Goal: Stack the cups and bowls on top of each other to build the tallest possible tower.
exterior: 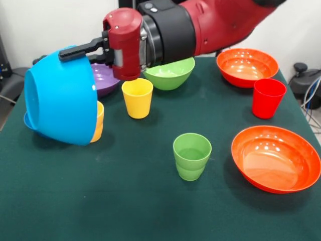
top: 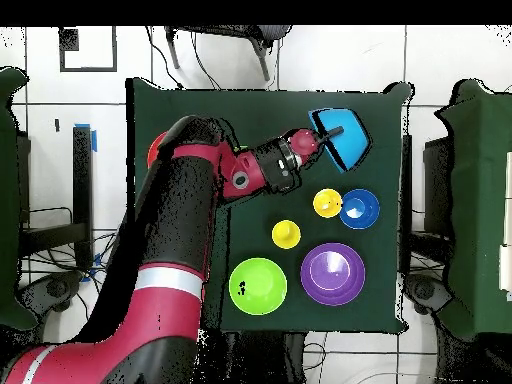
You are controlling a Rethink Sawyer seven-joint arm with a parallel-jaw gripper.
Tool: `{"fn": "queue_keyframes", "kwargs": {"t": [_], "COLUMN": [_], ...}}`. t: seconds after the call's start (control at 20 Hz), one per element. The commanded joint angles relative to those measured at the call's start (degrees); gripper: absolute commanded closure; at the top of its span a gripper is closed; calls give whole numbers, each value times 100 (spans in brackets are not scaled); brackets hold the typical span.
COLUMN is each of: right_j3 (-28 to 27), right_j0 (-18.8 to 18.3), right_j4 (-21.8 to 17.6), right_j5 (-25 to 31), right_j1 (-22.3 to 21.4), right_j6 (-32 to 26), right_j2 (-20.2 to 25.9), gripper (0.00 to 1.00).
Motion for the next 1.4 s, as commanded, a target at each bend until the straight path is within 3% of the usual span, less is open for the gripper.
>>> {"fn": "queue_keyframes", "kwargs": {"t": [0.05,0.7,1.4], "right_j3": [-512,-1231,-1912], "right_j0": [180,362,386], "right_j4": [-249,-2,187], "right_j5": [599,1006,1199], "right_j1": [649,1468,2359], "right_j6": [1514,1710,2324], "right_j2": [-64,-484,-546], "gripper": [100,100,100]}}
